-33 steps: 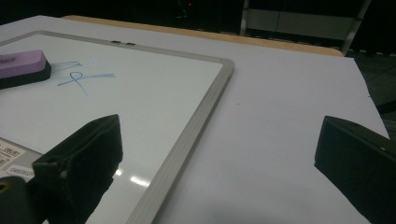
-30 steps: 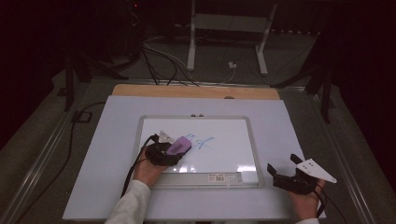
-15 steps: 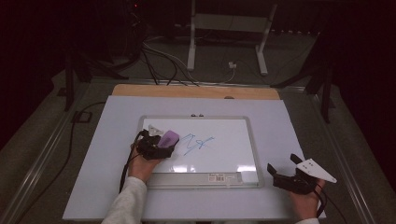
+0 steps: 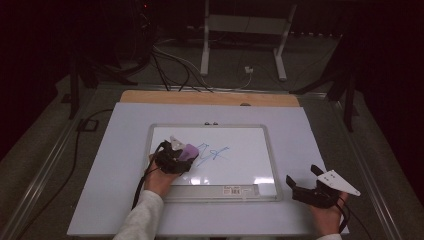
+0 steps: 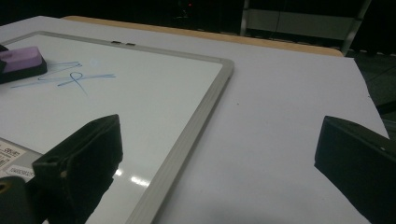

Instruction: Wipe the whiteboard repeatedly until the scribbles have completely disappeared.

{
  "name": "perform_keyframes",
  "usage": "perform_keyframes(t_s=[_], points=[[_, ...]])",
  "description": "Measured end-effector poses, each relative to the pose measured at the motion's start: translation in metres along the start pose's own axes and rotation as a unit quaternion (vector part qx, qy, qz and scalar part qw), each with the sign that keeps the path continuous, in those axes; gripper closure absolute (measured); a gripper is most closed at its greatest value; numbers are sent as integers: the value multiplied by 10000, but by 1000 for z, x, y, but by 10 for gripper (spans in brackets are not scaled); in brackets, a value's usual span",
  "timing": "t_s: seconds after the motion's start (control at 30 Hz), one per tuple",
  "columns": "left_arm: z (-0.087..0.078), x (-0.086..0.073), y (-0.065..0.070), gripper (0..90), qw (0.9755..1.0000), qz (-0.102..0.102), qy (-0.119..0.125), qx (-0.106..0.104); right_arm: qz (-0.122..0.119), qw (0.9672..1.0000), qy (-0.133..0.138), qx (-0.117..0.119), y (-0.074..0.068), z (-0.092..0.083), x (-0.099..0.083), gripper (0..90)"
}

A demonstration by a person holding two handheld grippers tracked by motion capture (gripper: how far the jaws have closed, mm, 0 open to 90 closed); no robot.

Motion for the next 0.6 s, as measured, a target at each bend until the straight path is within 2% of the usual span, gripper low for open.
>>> perform_keyframes(t_s=[0.13, 0.27, 0.37, 0.5, 0.6], points=[[1, 5, 15, 417, 9997, 164, 22, -177, -5, 10000, 0, 3, 0, 0, 0, 13], [1, 6, 16, 417, 9996, 187, 18, -229, -11, 10000, -3, 3, 0, 0, 0, 13], [1, 5, 8, 417, 9999, 110, -69, -24, -4, 10000, 0, 1, 0, 0, 0, 13], [1, 0, -10, 417, 9992, -274, -145, 262, 10, 10000, 0, -1, 1, 0, 0, 13], [2, 1, -13, 418, 9988, -331, -170, 308, 5, 10000, -4, 0, 1, 1, -1, 13]])
Point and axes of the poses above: each handheld gripper's, and its own axes: z roughly forward along the jaws, x roughly out of its top, y roughly to its right, the point moved 3 cm from there along z, roughly forward along the jaws, and after that the axes turned 13 degrees about z, right-handed, at the moved point
